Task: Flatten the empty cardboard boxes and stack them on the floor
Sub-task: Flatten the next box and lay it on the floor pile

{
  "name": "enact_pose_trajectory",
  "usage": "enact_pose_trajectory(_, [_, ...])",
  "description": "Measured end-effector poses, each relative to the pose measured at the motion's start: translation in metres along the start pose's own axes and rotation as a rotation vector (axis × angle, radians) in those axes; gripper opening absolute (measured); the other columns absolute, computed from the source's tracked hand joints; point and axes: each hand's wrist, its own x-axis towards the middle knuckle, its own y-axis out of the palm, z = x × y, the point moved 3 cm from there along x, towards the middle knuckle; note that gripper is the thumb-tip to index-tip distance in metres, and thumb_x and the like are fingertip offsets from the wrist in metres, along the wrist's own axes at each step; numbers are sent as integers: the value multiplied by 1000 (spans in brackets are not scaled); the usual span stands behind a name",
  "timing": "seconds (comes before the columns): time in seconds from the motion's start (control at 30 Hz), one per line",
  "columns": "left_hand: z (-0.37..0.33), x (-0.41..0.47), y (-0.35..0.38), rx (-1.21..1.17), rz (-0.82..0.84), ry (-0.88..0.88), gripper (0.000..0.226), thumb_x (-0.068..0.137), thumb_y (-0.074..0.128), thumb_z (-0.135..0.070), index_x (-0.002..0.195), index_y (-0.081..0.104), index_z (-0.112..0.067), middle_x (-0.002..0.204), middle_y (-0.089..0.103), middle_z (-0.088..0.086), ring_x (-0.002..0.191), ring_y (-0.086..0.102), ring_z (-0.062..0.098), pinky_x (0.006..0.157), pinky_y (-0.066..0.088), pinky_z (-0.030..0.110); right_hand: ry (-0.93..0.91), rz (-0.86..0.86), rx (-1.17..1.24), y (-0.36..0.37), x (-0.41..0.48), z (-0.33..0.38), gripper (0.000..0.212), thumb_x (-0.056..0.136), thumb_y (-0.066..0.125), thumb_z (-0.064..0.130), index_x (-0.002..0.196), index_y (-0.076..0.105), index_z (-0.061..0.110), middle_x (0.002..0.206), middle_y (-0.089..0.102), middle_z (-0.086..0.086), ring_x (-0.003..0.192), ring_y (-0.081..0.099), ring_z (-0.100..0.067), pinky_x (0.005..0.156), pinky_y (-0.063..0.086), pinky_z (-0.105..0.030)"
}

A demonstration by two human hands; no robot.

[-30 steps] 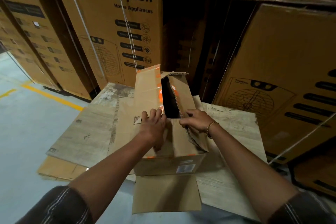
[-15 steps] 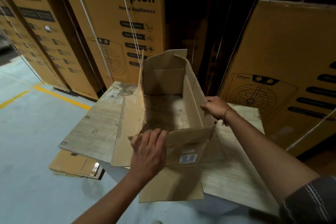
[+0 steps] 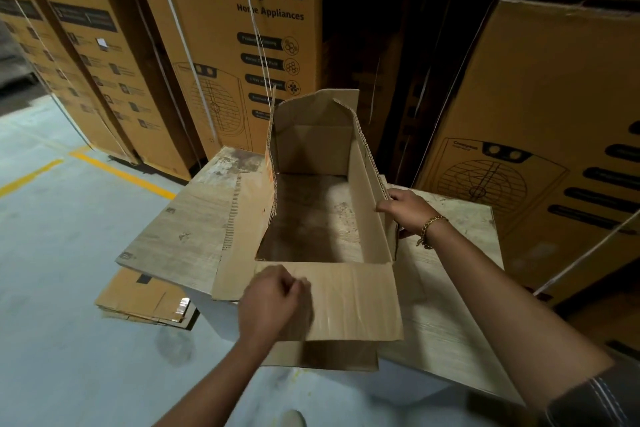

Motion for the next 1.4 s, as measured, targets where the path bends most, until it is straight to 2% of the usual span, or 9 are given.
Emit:
enact_pose_trajectory(0.13, [10,40,-19,-221,-168,-324,36,87,74,-41,96,45,-21,87,59,-3,81,60,25,74,50,40,-12,-66,-52,-5,-7,-2,23,88,59,32,109,64,25,97,67,-1,87,67,-23,70,62,-44])
enact_pose_trajectory(0.33, [21,82,-27,-35,-54,-356,44,86,66,-40,119,47,-18,113,54,7,101,60,36,76,42,40,-34,-221,-339,-32,-13,-18,16,86,55,38,100,61,37,83,69,4,63,67,-22,64,60,-40])
enact_pose_trajectory(0.47, [47,92,-8,-192,218,-365,67,78,47,-50,133,58,-13,131,61,19,111,58,40,85,43,41,73,-230,-223,-41,-15,-51,31,89,55,33,119,56,27,104,67,-5,76,70,-29,65,61,-45])
enact_pose_trajectory(0.73, [31,87,-36,-633,20,-488,44,106,49,-31,134,59,2,138,59,21,127,55,36,84,35,26,144,-353,181,-27,-20,-101,35,96,56,25,131,54,17,117,64,-10,76,71,-33,44,54,-28])
enact_pose_trajectory(1.0, [-10,84,-107,-640,-158,-270,30,96,62,-41,106,76,-16,90,72,-1,90,68,23,67,44,31,270,-288,541,28,-4,-94,19,100,55,17,119,53,15,93,67,-4,63,72,-31,39,52,-25])
enact_pose_trajectory(1.1, [-25,79,-100,-291,-122,-94,37,99,57,-43,119,73,-16,99,72,6,89,63,26,70,41,33,354,-184,258,39,-5,-113,37,96,62,28,128,56,12,120,65,-13,89,69,-32,50,55,-27])
enact_pose_trajectory(1.2, [-38,80,-92,-47,-90,116,41,100,57,-42,137,63,-27,134,66,3,117,62,28,87,49,36,308,-191,-40,33,-13,-118,51,90,67,32,136,54,13,131,62,-12,107,63,-30,84,54,-35])
enact_pose_trajectory(1.27, [-51,84,-87,76,-50,288,47,98,56,-47,141,58,-27,141,61,-3,125,59,23,97,49,37,218,-317,103,20,-22,-100,52,92,66,33,138,53,14,137,59,-8,118,60,-27,97,48,-37])
enact_pose_trajectory(1.4, [-84,84,-61,363,97,543,61,95,52,-56,147,48,-25,151,52,-3,132,52,21,105,44,41,146,-254,791,-10,-46,-33,58,93,43,65,131,56,23,116,69,-6,101,66,-26,82,51,-38])
